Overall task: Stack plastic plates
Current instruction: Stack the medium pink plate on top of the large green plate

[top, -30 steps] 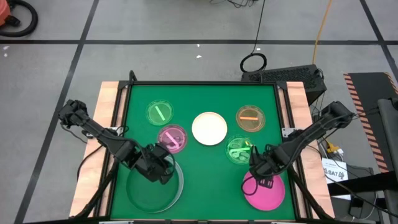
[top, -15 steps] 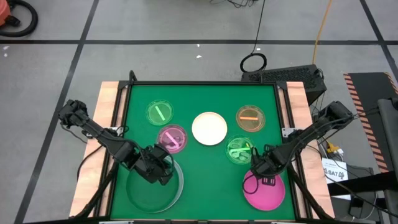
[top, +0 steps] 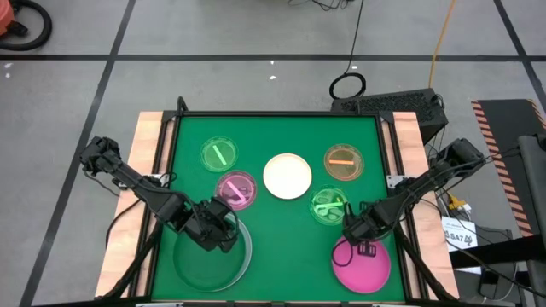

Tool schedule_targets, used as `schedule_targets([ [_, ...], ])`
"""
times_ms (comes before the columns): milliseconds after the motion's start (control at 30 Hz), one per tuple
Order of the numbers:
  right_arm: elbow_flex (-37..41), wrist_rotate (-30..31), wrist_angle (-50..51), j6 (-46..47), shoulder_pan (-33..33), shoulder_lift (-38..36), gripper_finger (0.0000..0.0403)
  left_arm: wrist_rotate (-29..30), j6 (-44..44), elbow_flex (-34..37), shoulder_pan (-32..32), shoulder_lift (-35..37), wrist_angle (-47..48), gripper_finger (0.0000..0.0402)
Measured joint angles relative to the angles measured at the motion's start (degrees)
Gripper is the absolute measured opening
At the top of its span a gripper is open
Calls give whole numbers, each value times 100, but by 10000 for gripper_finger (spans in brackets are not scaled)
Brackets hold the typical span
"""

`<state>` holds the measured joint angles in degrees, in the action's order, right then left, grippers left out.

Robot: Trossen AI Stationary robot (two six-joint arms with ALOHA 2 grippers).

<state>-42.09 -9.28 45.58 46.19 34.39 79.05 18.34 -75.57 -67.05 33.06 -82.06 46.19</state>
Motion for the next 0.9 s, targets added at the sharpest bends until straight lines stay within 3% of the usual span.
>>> schedule_targets([
  [367, -200, -279, -514, 110, 0, -2, 5, 354, -520, 1, -2, 0, -28, 58],
  [700, -878, -266, -508, 581, -284, 0, 4, 1077, -864, 2, -2, -40, -1077, 59],
  [900, -1283, -279, -501, 988, -641, 0, 4, 1172, -868, 2, -33, -281, -1930, 108],
])
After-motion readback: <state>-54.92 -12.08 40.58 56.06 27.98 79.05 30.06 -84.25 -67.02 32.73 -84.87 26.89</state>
